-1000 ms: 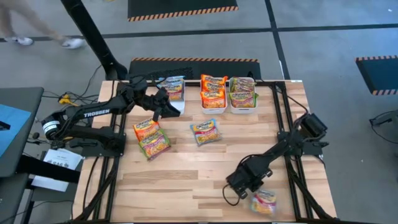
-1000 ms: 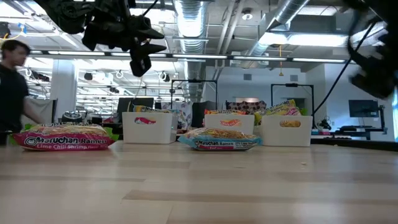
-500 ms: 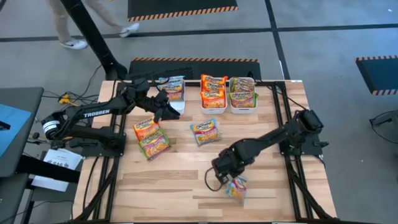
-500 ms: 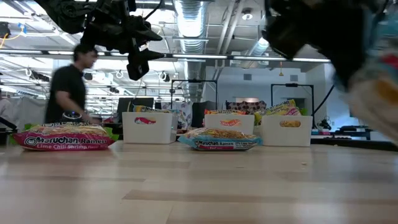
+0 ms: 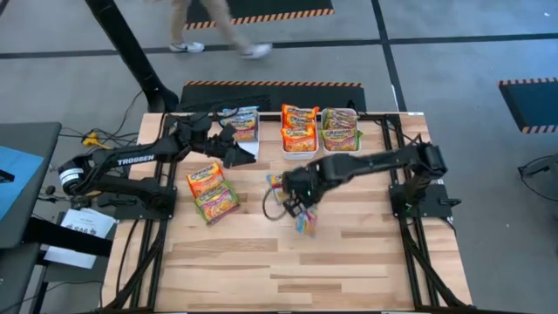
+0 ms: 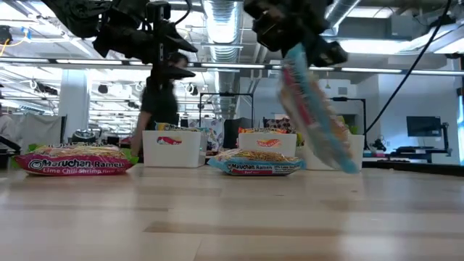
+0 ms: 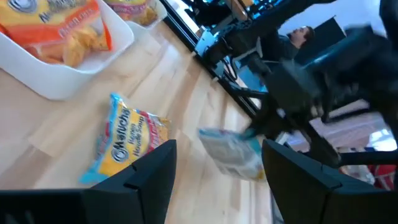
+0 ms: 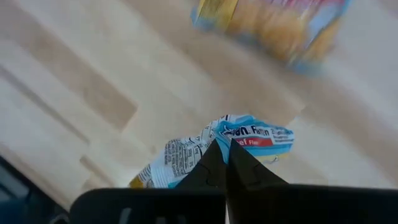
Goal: Sort Maruchan noodles
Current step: Put the blue noodle pack into the left white bin
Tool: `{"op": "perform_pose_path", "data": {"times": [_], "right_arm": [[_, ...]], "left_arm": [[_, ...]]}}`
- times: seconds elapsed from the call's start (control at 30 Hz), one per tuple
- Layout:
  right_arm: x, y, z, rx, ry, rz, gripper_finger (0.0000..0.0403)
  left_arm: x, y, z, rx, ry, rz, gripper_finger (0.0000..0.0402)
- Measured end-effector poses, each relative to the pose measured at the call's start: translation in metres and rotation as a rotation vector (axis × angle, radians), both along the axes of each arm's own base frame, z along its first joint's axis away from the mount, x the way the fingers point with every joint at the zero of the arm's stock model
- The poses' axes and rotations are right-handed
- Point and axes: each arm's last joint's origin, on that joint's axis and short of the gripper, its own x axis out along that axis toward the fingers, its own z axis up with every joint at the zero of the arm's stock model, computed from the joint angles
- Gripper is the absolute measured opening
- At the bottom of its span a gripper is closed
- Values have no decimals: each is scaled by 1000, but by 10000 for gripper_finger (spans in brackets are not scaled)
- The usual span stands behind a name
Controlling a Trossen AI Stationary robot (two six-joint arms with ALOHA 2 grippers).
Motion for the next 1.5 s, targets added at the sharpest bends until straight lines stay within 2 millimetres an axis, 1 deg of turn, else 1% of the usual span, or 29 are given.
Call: {"op": "perform_pose_path", "data": {"times": [0.2, 0.43, 0.53, 0.63, 0.77, 1.03, 1.17, 1.3, 1.5], "right_arm": [[5, -44, 17, -68, -47, -24, 5], [3, -96, 32, -113, -93, -86, 5], [1, -114, 38, -134, -111, -97, 5], [-1, -127, 45, -152, -132, -103, 5], [-1, -136, 57, -180, -175, -87, 5], [3, -141, 87, -308, -276, -110, 5], [5, -146, 96, -330, -341, -128, 5], [5, -146, 102, -338, -360, -126, 6], [5, -145, 104, -348, -362, -158, 6]], "left_arm": [[6, -9, 0, 14, 12, 33, 222], [10, -17, -2, 30, 43, 109, 222], [12, -20, -2, 23, 45, 123, 222], [12, -22, -2, 25, 46, 133, 222], [12, -22, -2, 25, 44, 129, 222], [12, -20, 0, 36, 53, 127, 222], [17, -18, 22, 86, 11, 122, 222], [19, -16, 40, 126, 48, 155, 222], [19, -17, 53, 150, 153, 208, 222]]}}
